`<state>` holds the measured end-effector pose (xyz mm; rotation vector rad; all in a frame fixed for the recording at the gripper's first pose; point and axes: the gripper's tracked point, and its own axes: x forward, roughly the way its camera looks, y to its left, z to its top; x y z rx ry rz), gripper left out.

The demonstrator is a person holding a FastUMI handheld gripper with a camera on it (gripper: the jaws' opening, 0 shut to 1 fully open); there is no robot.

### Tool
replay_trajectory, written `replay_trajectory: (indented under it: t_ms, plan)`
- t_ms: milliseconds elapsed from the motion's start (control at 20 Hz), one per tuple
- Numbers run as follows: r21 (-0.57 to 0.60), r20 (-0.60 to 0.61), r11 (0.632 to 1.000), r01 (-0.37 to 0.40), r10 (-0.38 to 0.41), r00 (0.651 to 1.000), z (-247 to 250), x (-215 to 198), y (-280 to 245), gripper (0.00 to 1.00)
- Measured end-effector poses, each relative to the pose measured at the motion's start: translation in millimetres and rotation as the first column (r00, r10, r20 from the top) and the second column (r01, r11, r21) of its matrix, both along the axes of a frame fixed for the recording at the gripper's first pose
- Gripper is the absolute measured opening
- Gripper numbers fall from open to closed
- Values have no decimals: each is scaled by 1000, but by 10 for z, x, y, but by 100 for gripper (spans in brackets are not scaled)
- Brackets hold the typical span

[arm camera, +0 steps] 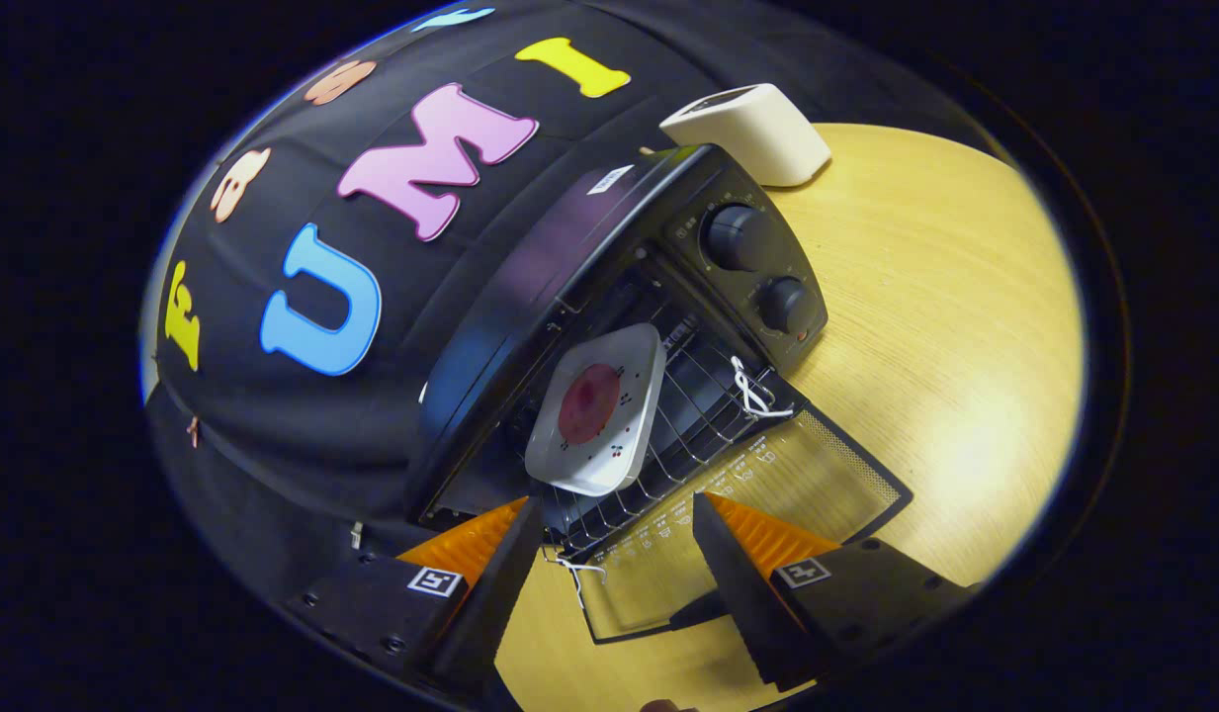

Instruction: Open the toaster oven, put the food inside, and close the toaster oven door.

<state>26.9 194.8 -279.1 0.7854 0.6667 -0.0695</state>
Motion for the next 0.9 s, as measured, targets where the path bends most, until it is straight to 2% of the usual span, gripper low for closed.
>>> replay_trajectory:
  t_ms: [100,200,350,500,650,900]
  plan:
    - [-73,-5,994,-83,83,997,-12,-185,65,98]
    - [-168,-25,970,-177,176,984,-90,-384,112,99]
    - [-296,-79,909,-295,284,956,-234,-691,155,99]
    - [-417,-120,830,-371,354,928,-388,-852,40,99]
    - [-491,-162,772,-405,376,913,-469,-938,-78,99]
    - [-542,-237,724,-426,355,904,-666,-999,-259,99]
